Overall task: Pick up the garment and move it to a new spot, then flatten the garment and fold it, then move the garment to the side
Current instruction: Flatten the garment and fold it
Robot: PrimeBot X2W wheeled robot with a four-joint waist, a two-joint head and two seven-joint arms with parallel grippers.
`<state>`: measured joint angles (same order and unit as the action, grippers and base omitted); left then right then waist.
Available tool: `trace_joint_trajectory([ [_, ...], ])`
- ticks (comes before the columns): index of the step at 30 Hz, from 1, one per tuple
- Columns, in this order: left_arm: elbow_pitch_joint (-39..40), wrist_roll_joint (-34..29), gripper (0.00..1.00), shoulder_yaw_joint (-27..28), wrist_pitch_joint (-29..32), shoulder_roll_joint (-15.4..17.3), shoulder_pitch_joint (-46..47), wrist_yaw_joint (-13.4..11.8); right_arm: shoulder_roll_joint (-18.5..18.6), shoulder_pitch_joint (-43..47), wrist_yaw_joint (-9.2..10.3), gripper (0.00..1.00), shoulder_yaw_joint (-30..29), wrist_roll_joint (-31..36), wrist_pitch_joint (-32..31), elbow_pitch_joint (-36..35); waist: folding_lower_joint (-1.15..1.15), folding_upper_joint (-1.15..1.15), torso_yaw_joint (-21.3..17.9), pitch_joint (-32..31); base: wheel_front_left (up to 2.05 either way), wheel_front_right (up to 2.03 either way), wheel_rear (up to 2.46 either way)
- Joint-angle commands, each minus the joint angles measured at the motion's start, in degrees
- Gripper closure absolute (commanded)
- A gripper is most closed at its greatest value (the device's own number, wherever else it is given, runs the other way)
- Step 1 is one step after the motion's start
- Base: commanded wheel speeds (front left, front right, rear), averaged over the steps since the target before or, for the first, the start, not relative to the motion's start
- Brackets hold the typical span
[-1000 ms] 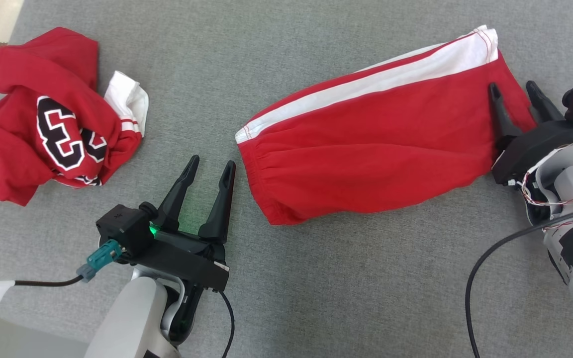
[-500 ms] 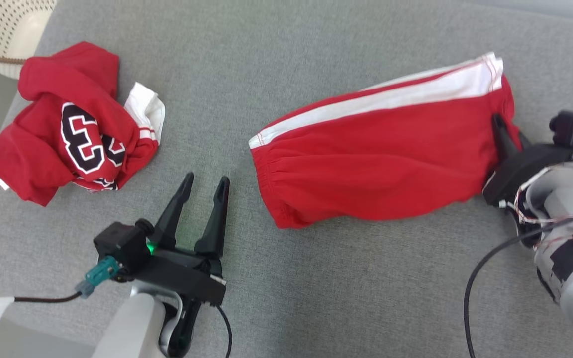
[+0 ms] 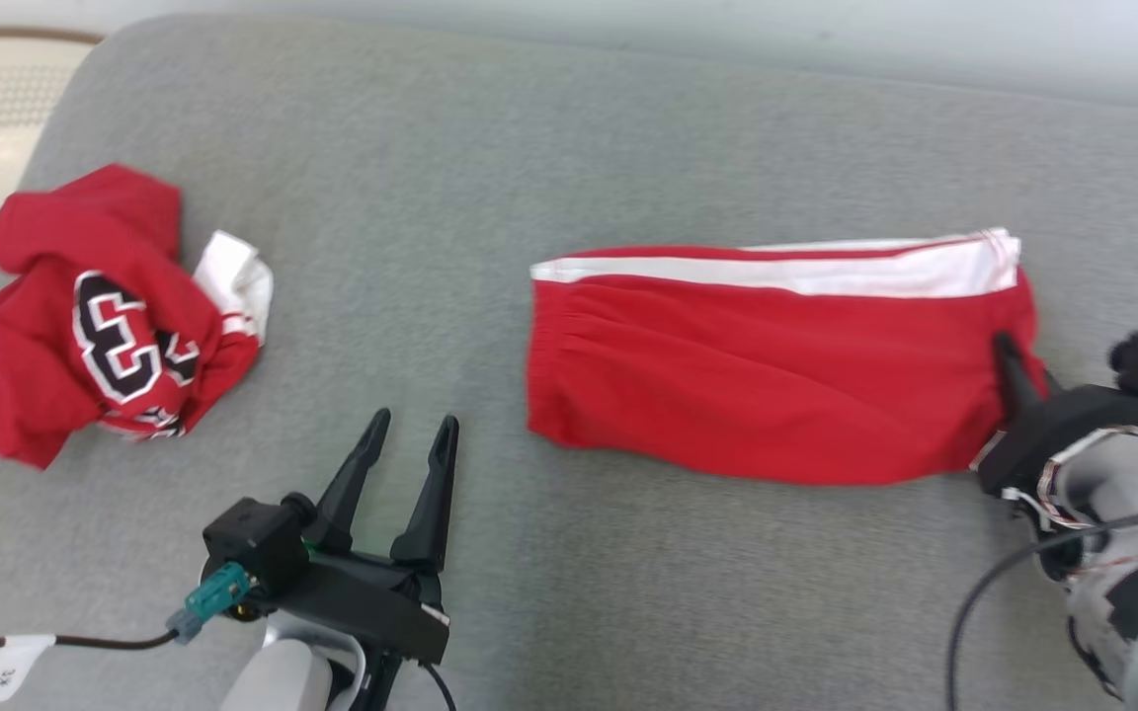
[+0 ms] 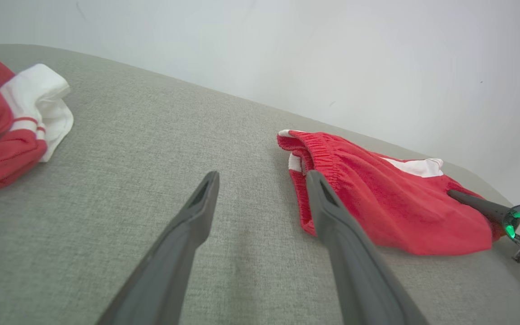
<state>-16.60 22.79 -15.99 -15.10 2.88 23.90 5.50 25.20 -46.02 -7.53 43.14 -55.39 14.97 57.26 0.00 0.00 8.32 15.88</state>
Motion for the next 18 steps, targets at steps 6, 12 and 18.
trace_joint_trajectory([
  [6,-1.11,-0.08,0.00,0.27,-0.08,0.08,-2.08,0.45,2.37,2.91,0.08,1.00,-5.04,3.78,0.27,-4.82,0.00,0.00,-5.19,-3.03,0.00,0.00,0.00],
  [12,-1.61,-1.01,0.00,0.59,-0.08,0.06,-2.92,0.86,0.58,5.03,0.08,1.00,-8.53,10.94,0.27,-17.45,0.00,0.00,-7.09,-3.72,0.00,0.00,0.00],
  [18,-2.02,-0.98,0.00,-0.06,-0.08,0.06,-3.51,1.08,-2.08,7.37,0.06,1.00,-5.57,14.52,0.27,-26.87,0.00,0.00,-6.85,-4.63,0.00,0.00,0.00],
])
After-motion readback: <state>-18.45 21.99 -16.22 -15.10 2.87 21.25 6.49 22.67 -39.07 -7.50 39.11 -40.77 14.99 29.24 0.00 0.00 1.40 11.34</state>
